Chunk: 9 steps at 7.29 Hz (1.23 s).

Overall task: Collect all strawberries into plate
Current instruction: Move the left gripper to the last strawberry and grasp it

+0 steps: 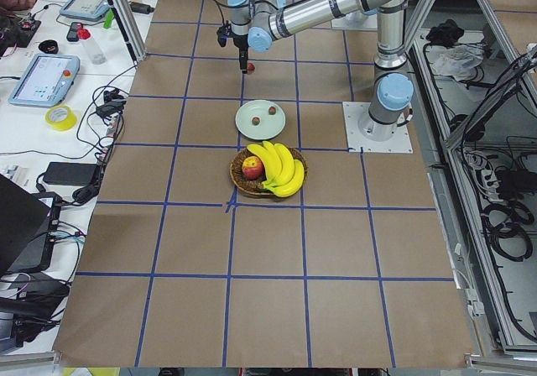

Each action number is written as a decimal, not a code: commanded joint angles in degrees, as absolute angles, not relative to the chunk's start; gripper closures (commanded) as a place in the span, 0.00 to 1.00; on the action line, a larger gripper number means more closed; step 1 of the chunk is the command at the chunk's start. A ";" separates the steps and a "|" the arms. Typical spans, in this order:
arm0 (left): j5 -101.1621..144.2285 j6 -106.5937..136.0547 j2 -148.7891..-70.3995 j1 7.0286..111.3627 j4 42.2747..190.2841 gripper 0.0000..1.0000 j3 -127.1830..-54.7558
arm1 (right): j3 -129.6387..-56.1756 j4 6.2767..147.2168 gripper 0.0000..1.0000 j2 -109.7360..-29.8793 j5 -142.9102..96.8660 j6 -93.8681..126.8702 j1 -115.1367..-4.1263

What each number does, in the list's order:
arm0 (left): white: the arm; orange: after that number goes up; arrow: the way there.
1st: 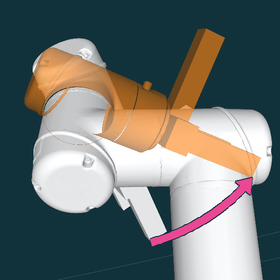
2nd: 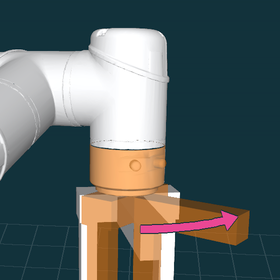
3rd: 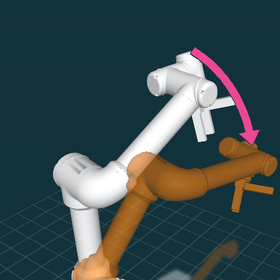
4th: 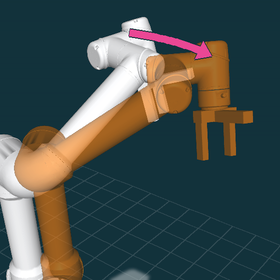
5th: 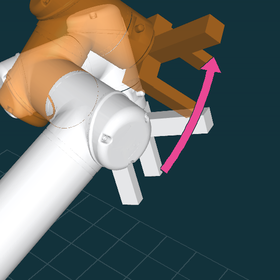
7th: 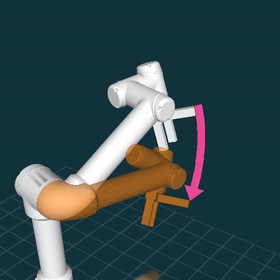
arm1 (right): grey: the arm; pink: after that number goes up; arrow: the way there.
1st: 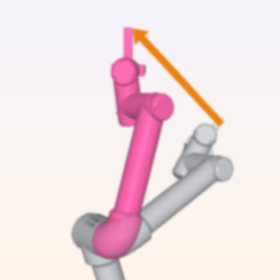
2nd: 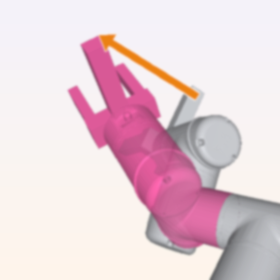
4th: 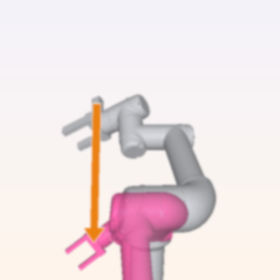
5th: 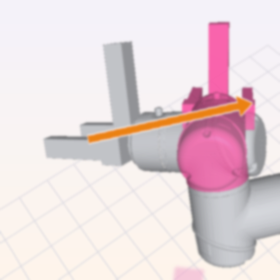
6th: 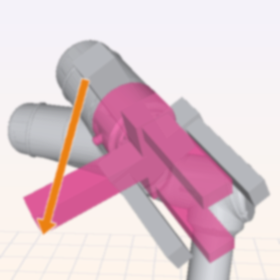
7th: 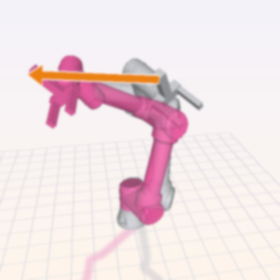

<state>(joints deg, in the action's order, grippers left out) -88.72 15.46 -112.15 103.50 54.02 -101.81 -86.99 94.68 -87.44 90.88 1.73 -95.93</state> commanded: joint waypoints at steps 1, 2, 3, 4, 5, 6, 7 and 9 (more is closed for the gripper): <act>-89.12 25.52 -117.23 108.70 46.59 0.00 -101.78 | -86.92 94.66 0.00 -87.45 90.88 1.76 -95.89; -89.47 26.97 -118.55 109.59 46.58 0.00 -101.95 | -87.10 94.75 0.00 -87.45 90.79 1.93 -96.06; -88.78 32.03 -118.83 109.86 46.58 0.00 -103.35 | -87.10 94.75 0.00 -87.45 90.79 2.02 -96.15; -88.94 33.82 -118.83 109.86 46.58 0.13 -104.93 | -87.01 94.75 0.00 -87.45 90.70 2.02 -96.15; -89.64 31.58 -118.39 109.78 47.10 0.25 -105.20 | -87.01 94.75 0.00 -87.36 90.70 2.02 -96.15; -89.82 29.29 -117.61 109.78 47.37 0.48 -104.86 | -87.01 94.75 0.00 -87.45 90.70 2.02 -96.15; -89.82 27.01 -117.51 109.51 47.29 0.99 -104.51 | -87.01 94.75 0.00 -87.45 90.70 2.02 -96.15; -90.00 25.05 -117.42 108.64 47.29 1.00 -104.59 | -87.01 94.66 0.00 -87.45 90.70 1.93 -96.15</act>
<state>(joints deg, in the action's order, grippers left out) -89.92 26.21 -117.46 109.24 47.28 -104.58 -87.01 94.69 -87.45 90.70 1.97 -96.15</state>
